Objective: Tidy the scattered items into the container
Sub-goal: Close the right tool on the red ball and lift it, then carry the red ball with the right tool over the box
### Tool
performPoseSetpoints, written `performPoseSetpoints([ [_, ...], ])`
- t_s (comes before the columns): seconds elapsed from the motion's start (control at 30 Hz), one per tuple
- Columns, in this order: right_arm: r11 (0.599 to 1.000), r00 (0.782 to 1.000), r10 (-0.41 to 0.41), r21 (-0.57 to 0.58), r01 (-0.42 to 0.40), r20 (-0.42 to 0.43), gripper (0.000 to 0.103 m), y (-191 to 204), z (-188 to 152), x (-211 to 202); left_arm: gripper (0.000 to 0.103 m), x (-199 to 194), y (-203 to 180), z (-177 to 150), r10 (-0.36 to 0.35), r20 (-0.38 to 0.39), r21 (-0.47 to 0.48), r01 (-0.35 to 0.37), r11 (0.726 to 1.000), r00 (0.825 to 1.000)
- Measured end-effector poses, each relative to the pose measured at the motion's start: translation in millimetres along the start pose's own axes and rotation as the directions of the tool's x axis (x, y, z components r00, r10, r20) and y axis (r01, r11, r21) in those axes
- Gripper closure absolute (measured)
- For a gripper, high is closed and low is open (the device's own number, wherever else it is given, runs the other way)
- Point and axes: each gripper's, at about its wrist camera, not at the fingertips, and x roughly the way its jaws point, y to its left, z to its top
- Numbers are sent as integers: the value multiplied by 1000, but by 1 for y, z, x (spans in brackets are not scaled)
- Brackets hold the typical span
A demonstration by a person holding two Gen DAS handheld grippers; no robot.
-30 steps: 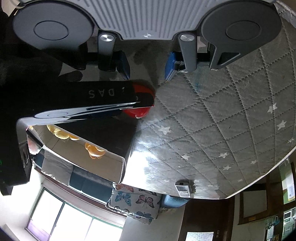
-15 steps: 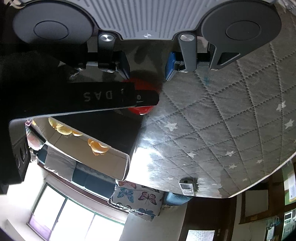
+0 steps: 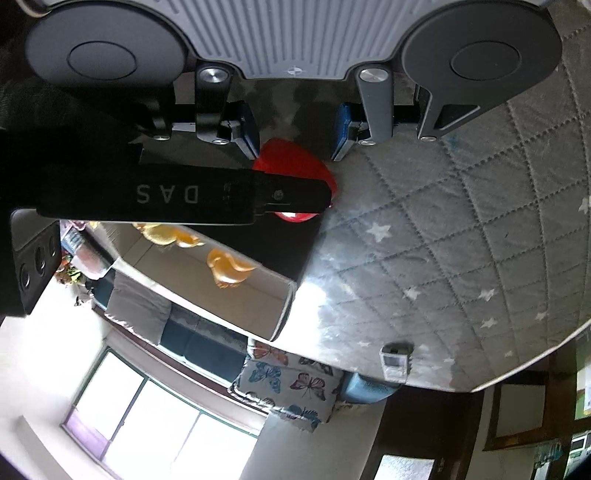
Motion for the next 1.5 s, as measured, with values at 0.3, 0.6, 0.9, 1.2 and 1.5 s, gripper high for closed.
performPoseSetpoints([
  [0.3, 999, 993, 8, 33, -12, 114, 49, -7, 1, -38, 59, -14, -30, 14, -84, 51, 80, 79, 994, 995],
  [0.6, 996, 970, -48, 89, 28, 238, 49, -34, 14, -80, 62, -2, -78, 37, -155, 57, 193, 141, 971, 986],
  [0.9, 985, 947, -127, 153, 85, 295, 49, -75, 30, -107, 62, 36, -118, 61, -199, 17, 259, 188, 947, 980],
  [1.2, 973, 950, -152, 210, 96, 271, 49, -104, 42, -91, 63, 67, -122, 68, -165, -28, 269, 167, 949, 986],
  [1.5, 971, 959, -186, 188, 146, 213, 49, -108, 49, -66, 62, 79, -108, 71, -120, -54, 243, 130, 961, 991],
])
